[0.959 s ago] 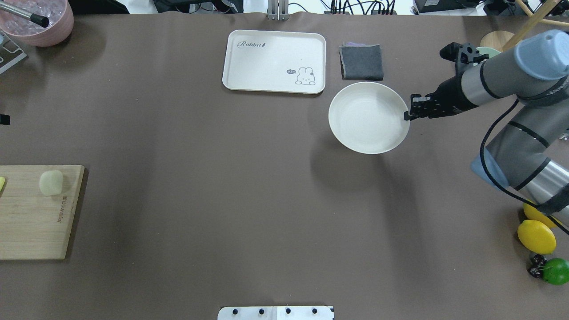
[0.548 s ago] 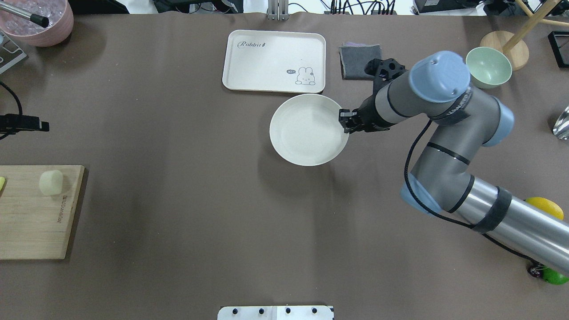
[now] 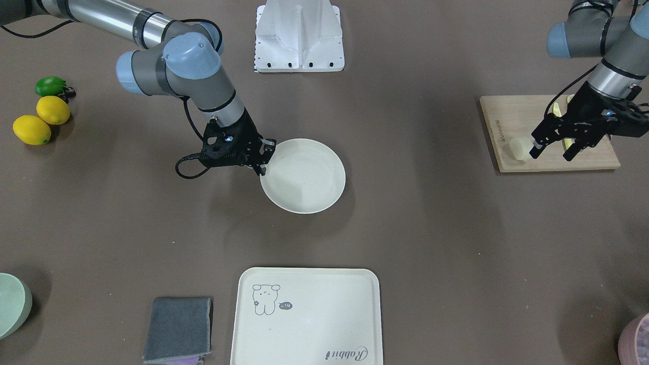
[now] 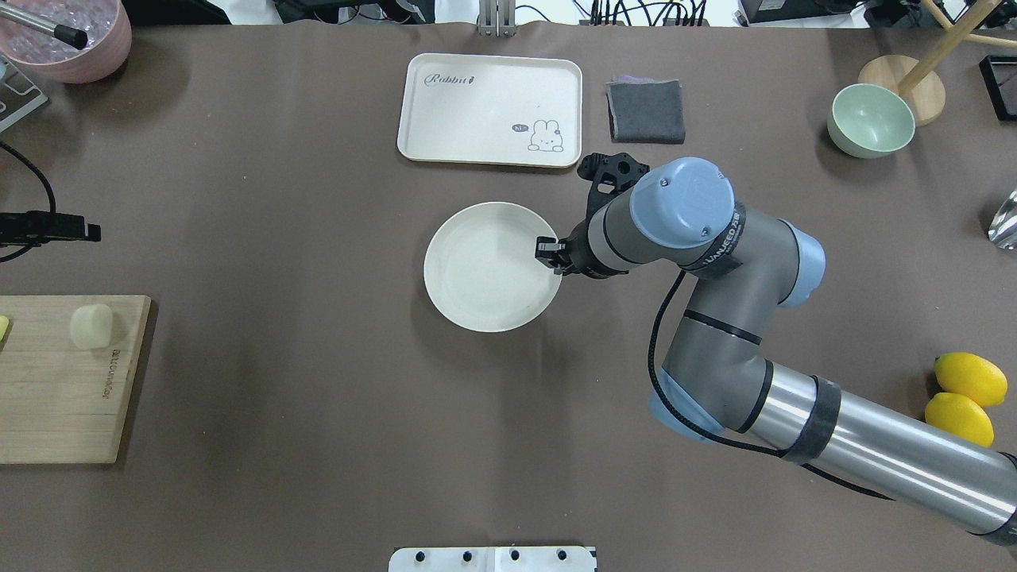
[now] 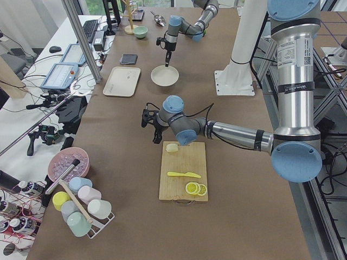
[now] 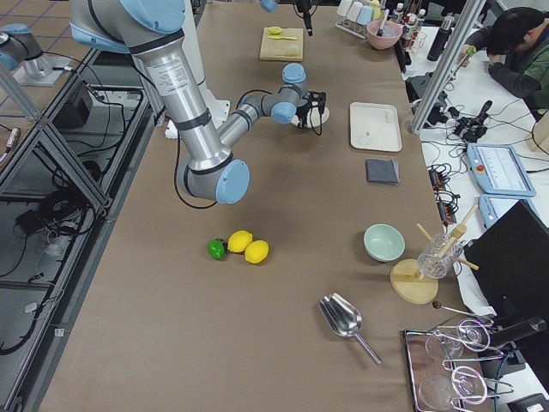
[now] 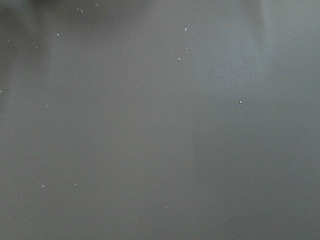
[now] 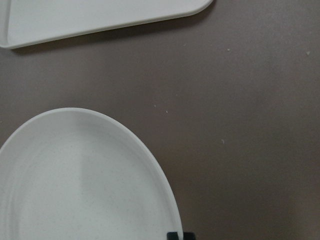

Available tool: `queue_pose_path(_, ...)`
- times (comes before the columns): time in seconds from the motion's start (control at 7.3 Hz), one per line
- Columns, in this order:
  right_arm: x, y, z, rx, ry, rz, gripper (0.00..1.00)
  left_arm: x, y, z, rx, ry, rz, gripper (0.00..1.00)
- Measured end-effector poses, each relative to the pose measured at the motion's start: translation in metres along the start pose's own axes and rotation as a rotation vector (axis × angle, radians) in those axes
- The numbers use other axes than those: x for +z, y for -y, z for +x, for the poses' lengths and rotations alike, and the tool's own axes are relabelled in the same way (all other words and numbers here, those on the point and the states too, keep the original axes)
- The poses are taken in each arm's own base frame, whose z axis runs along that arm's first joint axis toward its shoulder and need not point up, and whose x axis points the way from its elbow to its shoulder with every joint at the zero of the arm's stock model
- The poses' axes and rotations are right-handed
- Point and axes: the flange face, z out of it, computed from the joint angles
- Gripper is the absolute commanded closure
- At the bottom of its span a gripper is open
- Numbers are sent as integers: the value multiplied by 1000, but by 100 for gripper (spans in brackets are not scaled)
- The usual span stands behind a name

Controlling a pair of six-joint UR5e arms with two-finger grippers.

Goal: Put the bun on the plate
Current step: 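Set the plate below the tray and release while left gripper reaches the bun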

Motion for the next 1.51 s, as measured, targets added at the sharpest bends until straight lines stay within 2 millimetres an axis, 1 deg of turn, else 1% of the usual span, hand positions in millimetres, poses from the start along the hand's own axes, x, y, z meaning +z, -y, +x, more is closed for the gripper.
queue_pose_path(0.14, 6, -8, -4, 1, -4, -6, 100, 1, -1, 2, -4, -2, -3, 2)
queue_pose_path(0.41, 15, -13, -3, -3, -13, -13, 100, 5, -5, 6, 0, 0, -5, 2)
queue_pose_path(0.55, 17, -14, -2, -6, -16, -14, 52, 10, -9, 11, 3, 7, -2, 2)
queue_pose_path(0.68, 18, -14, -2, -7, -17, -14, 2, 16, -15, 14, 0, 16, -1, 2)
queue_pose_path(0.96, 18, -14, -2, -3, -16, -14, 1, 20, -23, 13, -6, 26, -4, 2)
queue_pose_path(1.1, 16, -13, -3, 0, -12, -12, 1, 19, -29, 8, -6, 30, -8, 2)
queue_pose_path(1.23, 8, -9, -5, 3, -2, -4, 1, 19, -39, -1, -3, 36, -12, 2)
queue_pose_path(1.37, -5, 3, -5, 12, 11, 2, 1, 20, -51, -10, 4, 54, -11, 2)
queue_pose_path(1.51, -19, 18, -1, 26, 25, -2, 1, 24, -66, -18, 16, 78, -11, 2)
